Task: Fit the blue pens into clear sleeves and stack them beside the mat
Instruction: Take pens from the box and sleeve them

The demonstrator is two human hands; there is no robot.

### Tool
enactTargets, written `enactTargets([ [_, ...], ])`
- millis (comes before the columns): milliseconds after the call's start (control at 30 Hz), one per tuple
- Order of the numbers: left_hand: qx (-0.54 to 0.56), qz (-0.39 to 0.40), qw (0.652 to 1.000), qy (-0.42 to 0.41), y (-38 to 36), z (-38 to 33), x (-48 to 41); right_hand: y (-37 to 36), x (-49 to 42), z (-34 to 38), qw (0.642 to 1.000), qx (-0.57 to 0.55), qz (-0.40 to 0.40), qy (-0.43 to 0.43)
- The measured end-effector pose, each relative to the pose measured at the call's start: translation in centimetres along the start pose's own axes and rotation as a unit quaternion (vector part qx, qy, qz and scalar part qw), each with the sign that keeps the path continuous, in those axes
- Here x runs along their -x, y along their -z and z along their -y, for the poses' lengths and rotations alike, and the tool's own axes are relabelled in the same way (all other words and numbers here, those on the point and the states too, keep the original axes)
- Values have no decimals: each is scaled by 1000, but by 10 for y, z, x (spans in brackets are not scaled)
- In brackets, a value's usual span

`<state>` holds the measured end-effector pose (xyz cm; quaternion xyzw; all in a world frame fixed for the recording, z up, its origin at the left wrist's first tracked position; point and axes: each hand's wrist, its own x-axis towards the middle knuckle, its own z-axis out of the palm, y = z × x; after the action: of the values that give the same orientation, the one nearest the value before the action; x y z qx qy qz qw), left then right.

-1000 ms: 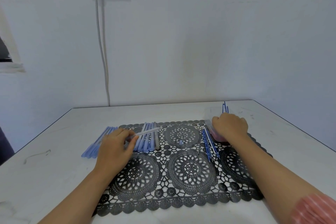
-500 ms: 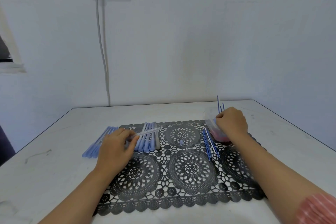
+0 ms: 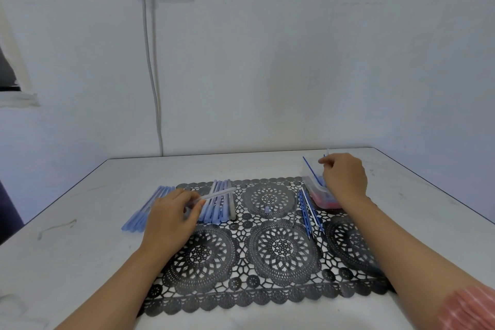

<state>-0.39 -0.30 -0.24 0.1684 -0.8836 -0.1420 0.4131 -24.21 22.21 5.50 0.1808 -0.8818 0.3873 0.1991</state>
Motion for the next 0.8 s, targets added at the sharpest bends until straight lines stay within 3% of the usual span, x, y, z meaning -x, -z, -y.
enactTargets([
  [200, -2, -1, 1000, 4, 1, -1, 0, 6, 5, 27, 975, -69, -57, 204],
  [500, 5, -2, 1000, 10, 1, -2, 0, -2, 32, 45, 887, 34, -161, 432],
  [633, 10, 0, 1000, 12, 2, -2, 0, -20, 42, 40, 884, -27, -80, 459],
  [800, 12, 7, 1000, 9, 3, -5, 0, -26, 50, 35, 836, 44, 8, 547],
])
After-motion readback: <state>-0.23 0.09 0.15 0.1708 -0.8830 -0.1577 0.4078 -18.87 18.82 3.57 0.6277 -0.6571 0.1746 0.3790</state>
